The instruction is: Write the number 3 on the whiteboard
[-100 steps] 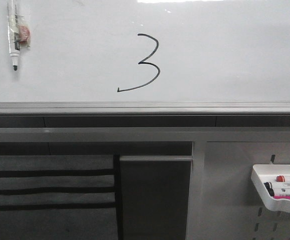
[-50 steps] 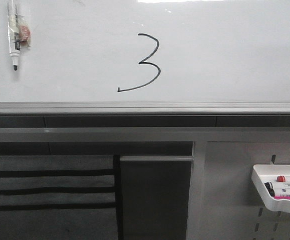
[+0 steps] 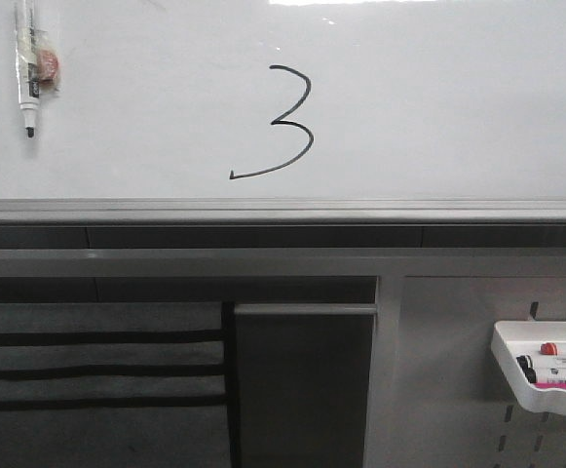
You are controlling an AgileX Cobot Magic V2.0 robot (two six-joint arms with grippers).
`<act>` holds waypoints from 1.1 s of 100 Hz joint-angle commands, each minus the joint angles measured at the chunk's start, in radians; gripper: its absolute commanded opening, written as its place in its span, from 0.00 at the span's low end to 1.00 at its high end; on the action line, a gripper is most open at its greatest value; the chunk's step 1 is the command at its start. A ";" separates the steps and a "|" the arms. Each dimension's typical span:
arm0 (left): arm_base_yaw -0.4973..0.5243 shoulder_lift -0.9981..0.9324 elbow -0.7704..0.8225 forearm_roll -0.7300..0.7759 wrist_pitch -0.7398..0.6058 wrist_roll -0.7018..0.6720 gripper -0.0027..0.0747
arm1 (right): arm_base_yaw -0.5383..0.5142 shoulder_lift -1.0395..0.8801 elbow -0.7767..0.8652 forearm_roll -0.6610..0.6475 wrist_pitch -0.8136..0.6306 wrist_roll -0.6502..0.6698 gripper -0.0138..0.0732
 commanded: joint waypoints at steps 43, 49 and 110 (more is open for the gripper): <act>0.011 -0.338 0.248 -0.013 -0.121 -0.013 0.01 | -0.003 0.006 -0.025 -0.004 -0.068 -0.010 0.08; 0.013 -0.363 0.313 -0.013 -0.163 -0.013 0.01 | -0.003 0.006 -0.025 -0.004 -0.068 -0.010 0.08; 0.086 -0.531 0.411 0.118 -0.128 -0.173 0.01 | -0.003 0.006 -0.025 -0.004 -0.065 -0.010 0.08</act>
